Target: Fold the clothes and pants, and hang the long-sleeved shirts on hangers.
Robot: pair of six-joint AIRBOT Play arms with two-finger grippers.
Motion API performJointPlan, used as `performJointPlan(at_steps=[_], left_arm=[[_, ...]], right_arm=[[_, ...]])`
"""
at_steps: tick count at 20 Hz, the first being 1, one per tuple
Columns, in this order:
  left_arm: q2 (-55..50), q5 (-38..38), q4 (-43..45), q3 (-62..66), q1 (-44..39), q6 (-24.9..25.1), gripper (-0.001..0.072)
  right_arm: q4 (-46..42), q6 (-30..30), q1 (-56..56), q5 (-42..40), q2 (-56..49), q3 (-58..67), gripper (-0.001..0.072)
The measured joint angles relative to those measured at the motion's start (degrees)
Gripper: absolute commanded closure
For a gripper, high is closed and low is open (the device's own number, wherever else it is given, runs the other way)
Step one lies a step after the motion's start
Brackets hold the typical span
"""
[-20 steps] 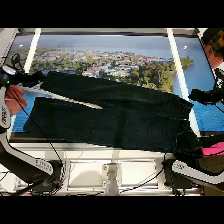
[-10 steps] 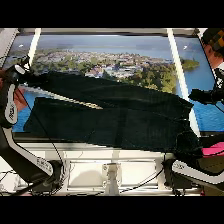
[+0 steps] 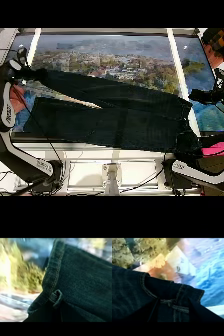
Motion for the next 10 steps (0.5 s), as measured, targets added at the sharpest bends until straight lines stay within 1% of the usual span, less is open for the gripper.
performJointPlan(at_steps=[2, 3, 4, 5, 7, 8, 10], left_arm=[[2.8, -1.5, 0.6, 0.0, 0.0, 3.4, 0.0676], [4.1, -2.4, 1.1, 0.0, 0.0, 4.7, 0.0627], [5.2, -3.7, 1.7, 0.0, 0.0, 5.6, 0.0531], [6.1, -5.6, 2.7, 0.0, 0.0, 6.4, 0.0485], [7.2, -10.5, 4.2, 0.0, 0.0, 7.5, 0.0479], [7.4, -13.4, 5.3, 0.0, 0.0, 7.6, 0.0439], [7.7, -18.6, 7.1, 0.0, 0.0, 8.0, 0.0315]], right_arm=[[0.0, 0.0, 0.0, 0.0, 0.0, 0.0, 0.0311], [0.0, 0.0, 0.0, 0.1, 0.0, 0.0, 0.0310], [0.0, 0.0, 0.0, 0.2, 0.0, 0.0, 0.0310], [0.0, 0.0, 0.0, 0.2, 0.0, 0.0, 0.0311], [0.0, 0.0, 0.0, 0.2, 0.0, 0.0, 0.0311], [0.0, 0.0, 0.0, 0.3, 0.0, 0.0, 0.0310], [0.0, 0.0, 0.0, 0.3, 0.0, 0.0, 0.0311]])
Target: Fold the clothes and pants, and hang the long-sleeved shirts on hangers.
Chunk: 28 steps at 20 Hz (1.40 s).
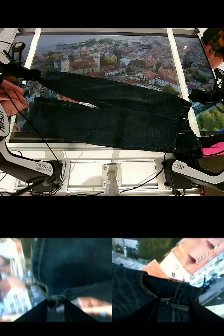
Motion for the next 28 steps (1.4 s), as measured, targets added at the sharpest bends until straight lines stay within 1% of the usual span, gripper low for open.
performJointPlan(at_steps=[1, 5, 8, 11, 14, 15, 16, 18, 19, 21, 23, 24, 26, 27, 28], left_arm=[[0.0, -2.1, 0.7, 0.0, 0.0, 0.1, 0.0299], [0.0, -6.1, 5.0, 0.0, 0.0, 0.5, 0.0299], [0.0, -5.3, 8.0, 0.0, 0.2, 0.5, 0.0282], [-0.9, -0.6, 7.5, 0.0, 0.3, -3.9, 0.0281], [-3.5, 3.7, 2.3, 0.0, -0.6, -7.5, 0.0289], [-4.5, 5.4, 1.3, 0.0, -1.1, -8.1, 0.0336], [-5.7, 6.9, 0.5, 0.0, -1.8, -8.9, 0.0363], [-8.0, 8.8, 0.0, 0.0, -3.2, -10.9, 0.0356], [-9.1, 9.5, 0.3, 0.0, -3.9, -12.3, 0.0331], [-10.8, 10.6, 3.7, 0.0, -5.1, -15.8, 0.0331], [-11.7, 12.1, 6.3, 0.1, -5.7, -20.6, 0.0330], [-12.0, 13.0, 7.3, 0.1, -5.8, -23.3, 0.0317], [-12.3, 14.7, 8.6, 0.1, -5.7, -28.1, 0.0042], [-12.5, 15.3, 9.0, 0.2, -5.6, -30.5, 0.0022], [-12.5, 15.8, 9.2, 0.3, -5.5, -32.2, 0.0023]], right_arm=[[0.0, 0.0, 0.0, 0.0, 0.0, 0.0, 0.0311], [-0.1, 0.0, 0.0, 0.0, 0.0, 0.0, 0.0311], [-0.2, 0.0, 0.0, -0.3, 0.0, 0.0, 0.0311], [-0.3, 0.0, 0.0, -0.6, 0.0, 0.0, 0.0311], [-0.3, 0.0, 0.0, -1.5, 0.0, 0.0, 0.0311], [-0.3, 0.0, 0.0, -1.7, 0.0, 0.0, 0.0311], [-0.3, 0.0, 0.0, -1.9, 0.0, 0.0, 0.0311], [-0.3, 0.0, 0.0, -2.0, 0.0, 0.0, 0.0311], [-0.3, 0.0, 0.0, -2.1, 0.0, 0.0, 0.0311], [-0.3, 0.0, 0.0, -2.2, 0.0, 0.0, 0.0311], [-0.3, 0.0, 0.0, -2.2, 0.0, 0.0, 0.0311], [-0.3, 0.0, 0.0, -2.3, 0.0, 0.0, 0.0311], [-0.3, 0.0, 0.0, -2.3, 0.0, 0.0, 0.0311], [-0.3, 0.0, 0.0, -2.3, 0.0, 0.0, 0.0311], [-0.3, 0.0, 0.0, -2.3, 0.0, 0.0, 0.0311]])
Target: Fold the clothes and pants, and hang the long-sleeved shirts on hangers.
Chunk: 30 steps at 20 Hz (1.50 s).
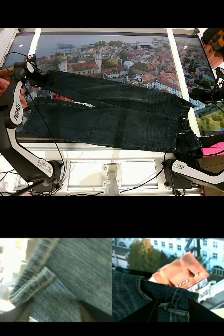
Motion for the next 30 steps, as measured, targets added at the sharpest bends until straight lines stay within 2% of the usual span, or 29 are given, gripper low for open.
performJointPlan(at_steps=[2, 4, 7, 9, 12, 15, 20, 24, 30], left_arm=[[-0.2, 0.6, 0.4, 0.1, 0.0, -2.2, 0.0041], [-0.3, 1.0, 0.8, 0.2, 0.1, -3.5, 0.0223], [-0.9, 0.6, 1.0, 0.2, 0.1, -4.4, 0.0272], [-1.3, 0.0, 1.1, 0.2, 0.0, -4.7, 0.0490], [-1.5, -0.4, 1.0, 0.3, 0.0, -4.9, 0.0677], [-0.9, -1.5, 1.4, 0.3, 0.1, -3.7, 0.0677], [4.1, -1.5, 1.6, 0.2, 0.1, 4.7, 0.0678], [9.8, -2.0, 1.7, 0.3, 0.1, 9.4, 0.0678], [12.0, -14.2, 2.1, -0.5, 0.1, 11.3, 0.0678]], right_arm=[[0.0, 0.0, 0.0, 0.0, 0.0, 0.0, 0.0311], [0.0, 0.0, 0.0, -0.1, 0.0, 0.0, 0.0311], [0.0, 0.0, 0.0, -0.1, 0.0, 0.0, 0.0311], [0.0, 0.0, 0.0, -0.1, 0.0, 0.0, 0.0311], [-0.1, 0.0, 0.0, -0.1, 0.0, 0.0, 0.0311], [-0.1, 0.0, 0.0, -0.1, 0.0, 0.0, 0.0311], [-0.1, 0.0, 0.0, 0.0, 0.0, 0.0, 0.0311], [-0.1, 0.0, 0.0, 0.0, 0.0, 0.0, 0.0311], [0.0, 0.0, 0.0, 0.0, 0.0, 0.0, 0.0311]])
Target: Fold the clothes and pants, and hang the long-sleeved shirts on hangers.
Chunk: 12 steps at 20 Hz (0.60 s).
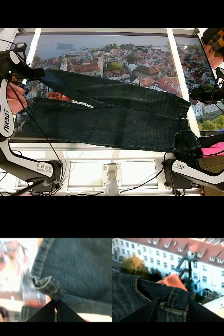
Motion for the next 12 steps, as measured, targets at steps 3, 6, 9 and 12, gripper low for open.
performJointPlan(at_steps=[3, 6, 9, 12], left_arm=[[-1.9, -5.9, 2.0, -1.4, 0.0, 0.3, 0.0678], [-4.8, -10.5, 7.1, -2.3, 0.0, 0.5, 0.0678], [-7.3, -13.4, 13.5, -2.7, 0.0, 0.5, 0.0679], [-8.3, -13.9, 17.6, -2.8, 0.2, 0.3, 0.0679]], right_arm=[[0.0, 0.0, 0.0, 0.0, 0.0, 0.0, 0.0311], [0.0, 0.0, 0.0, 0.0, 0.0, 0.0, 0.0311], [-0.2, 0.0, 0.0, 0.0, 0.0, 0.0, 0.0311], [-0.4, 0.0, 0.0, 0.0, 0.0, 0.0, 0.0311]])
